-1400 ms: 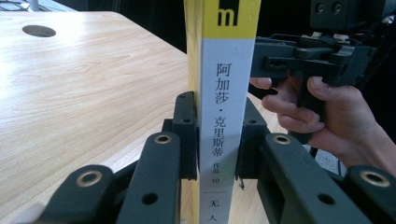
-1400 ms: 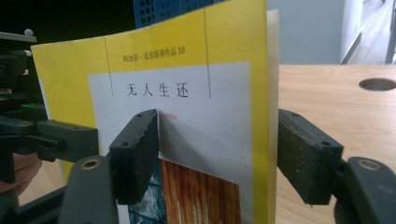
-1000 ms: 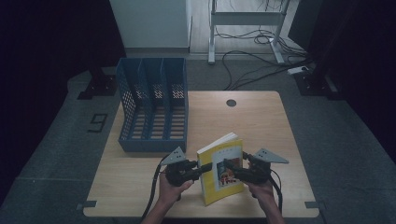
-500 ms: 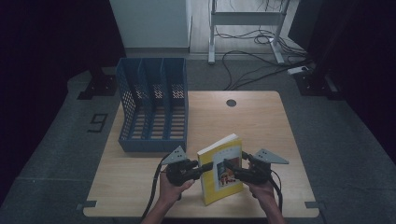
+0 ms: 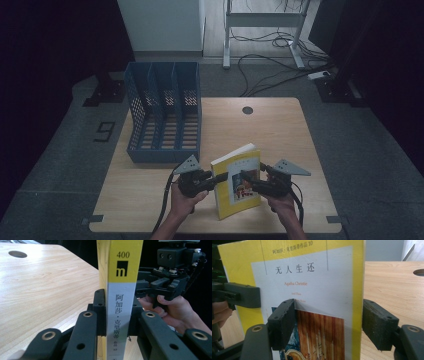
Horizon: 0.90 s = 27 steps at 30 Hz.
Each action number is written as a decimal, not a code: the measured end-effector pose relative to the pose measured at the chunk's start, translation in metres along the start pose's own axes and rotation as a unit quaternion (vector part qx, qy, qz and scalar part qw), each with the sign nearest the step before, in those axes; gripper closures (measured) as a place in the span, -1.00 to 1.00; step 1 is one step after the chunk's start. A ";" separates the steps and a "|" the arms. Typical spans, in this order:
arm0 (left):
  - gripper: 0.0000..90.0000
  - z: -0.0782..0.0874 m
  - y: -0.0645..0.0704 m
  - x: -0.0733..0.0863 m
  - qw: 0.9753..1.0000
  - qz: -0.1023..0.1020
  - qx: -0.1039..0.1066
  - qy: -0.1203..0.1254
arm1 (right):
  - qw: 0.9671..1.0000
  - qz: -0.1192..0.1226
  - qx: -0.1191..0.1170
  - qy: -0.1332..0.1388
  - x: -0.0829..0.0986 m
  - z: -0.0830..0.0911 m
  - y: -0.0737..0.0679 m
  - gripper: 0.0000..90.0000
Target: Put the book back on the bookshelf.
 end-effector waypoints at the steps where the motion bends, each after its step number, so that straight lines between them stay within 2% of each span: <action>1: 0.68 0.000 0.000 0.000 1.000 0.001 0.001 0.001 | 1.000 -0.001 -0.001 0.000 0.000 0.000 0.000 -0.33; 10: 0.68 0.003 0.000 -0.005 1.000 0.010 0.007 0.016 | 1.000 -0.008 -0.014 0.003 0.000 0.003 0.002 -0.33; 15: 0.68 0.010 -0.003 -0.009 0.999 0.019 0.014 0.024 | 0.999 -0.018 -0.024 0.014 -0.002 0.007 0.005 -0.32; 23: 0.68 0.026 -0.008 -0.015 0.999 0.022 0.002 0.041 | 0.999 -0.028 -0.018 0.016 0.001 0.011 0.013 -0.32; 27: 0.68 0.034 -0.011 -0.017 0.999 0.021 -0.012 0.044 | 0.999 -0.032 -0.006 0.010 0.006 0.012 0.018 -0.32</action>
Point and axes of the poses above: each handheld gripper's, and its own axes: z roughly backward along the jaws, x roughly out of its underside, y roughly to its right, the point moved 8 cm from there along -z, roughly forward along the jaws, and after that the axes turned 6 degrees about -y, right-handed, at the moved point
